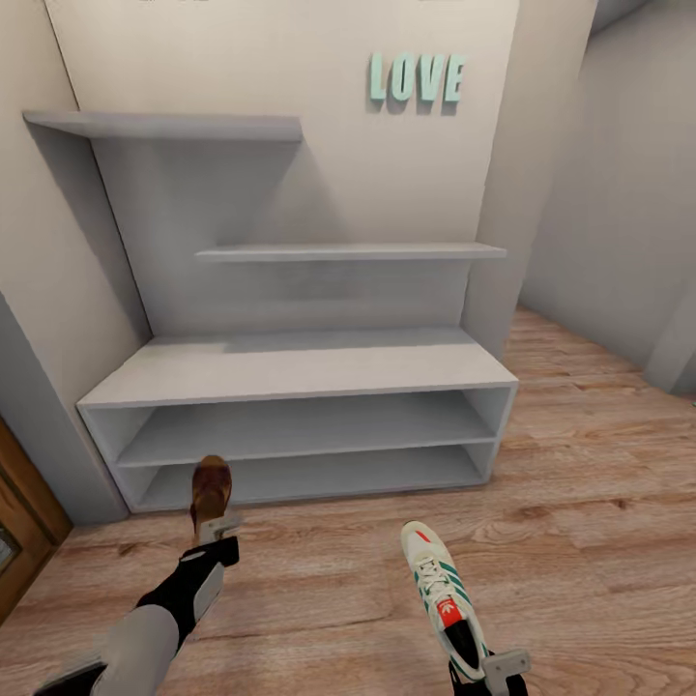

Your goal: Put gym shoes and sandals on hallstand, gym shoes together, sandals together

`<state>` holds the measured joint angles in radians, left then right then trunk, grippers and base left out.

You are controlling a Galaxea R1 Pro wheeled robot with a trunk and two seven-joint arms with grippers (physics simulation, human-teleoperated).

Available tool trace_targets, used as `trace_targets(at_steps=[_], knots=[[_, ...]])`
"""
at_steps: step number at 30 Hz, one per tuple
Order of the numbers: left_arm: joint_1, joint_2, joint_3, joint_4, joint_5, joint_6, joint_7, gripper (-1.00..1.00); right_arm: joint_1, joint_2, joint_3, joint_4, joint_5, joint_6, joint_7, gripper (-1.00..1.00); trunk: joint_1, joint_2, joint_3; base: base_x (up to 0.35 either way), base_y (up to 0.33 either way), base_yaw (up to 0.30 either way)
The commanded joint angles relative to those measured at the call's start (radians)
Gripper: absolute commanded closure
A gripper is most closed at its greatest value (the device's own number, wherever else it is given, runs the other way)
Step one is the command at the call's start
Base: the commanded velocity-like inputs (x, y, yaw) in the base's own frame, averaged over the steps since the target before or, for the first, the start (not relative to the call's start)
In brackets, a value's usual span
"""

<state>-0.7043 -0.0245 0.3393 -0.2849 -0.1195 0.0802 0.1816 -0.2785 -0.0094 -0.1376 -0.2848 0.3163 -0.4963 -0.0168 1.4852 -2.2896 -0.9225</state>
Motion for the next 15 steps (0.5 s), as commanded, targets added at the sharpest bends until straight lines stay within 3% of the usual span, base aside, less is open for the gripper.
trace_targets(at_steps=[1, 8, 15], knots=[[-0.013, -0.001, 0.005, -0.002, -0.013, 0.026, 0.016, 1.00, -0.001, 0.000, -0.007, 0.001, 0.010, -0.004, -0.002, 1.00, 0.000, 0.000, -0.001, 0.000, 0.000, 0.000], [-0.076, -0.007, 0.003, -0.002, -0.014, 0.063, 0.039, 1.00, -0.001, 0.000, -0.007, 0.001, 0.010, -0.004, -0.002, 1.00, 0.000, 0.000, -0.001, 0.000, 0.000, 0.000], [-0.082, -0.008, 0.001, -0.001, -0.015, 0.064, 0.036, 1.00, -0.001, 0.000, -0.007, 0.000, 0.010, -0.004, -0.002, 1.00, 0.000, 0.000, -0.001, 0.001, 0.000, 0.000]])
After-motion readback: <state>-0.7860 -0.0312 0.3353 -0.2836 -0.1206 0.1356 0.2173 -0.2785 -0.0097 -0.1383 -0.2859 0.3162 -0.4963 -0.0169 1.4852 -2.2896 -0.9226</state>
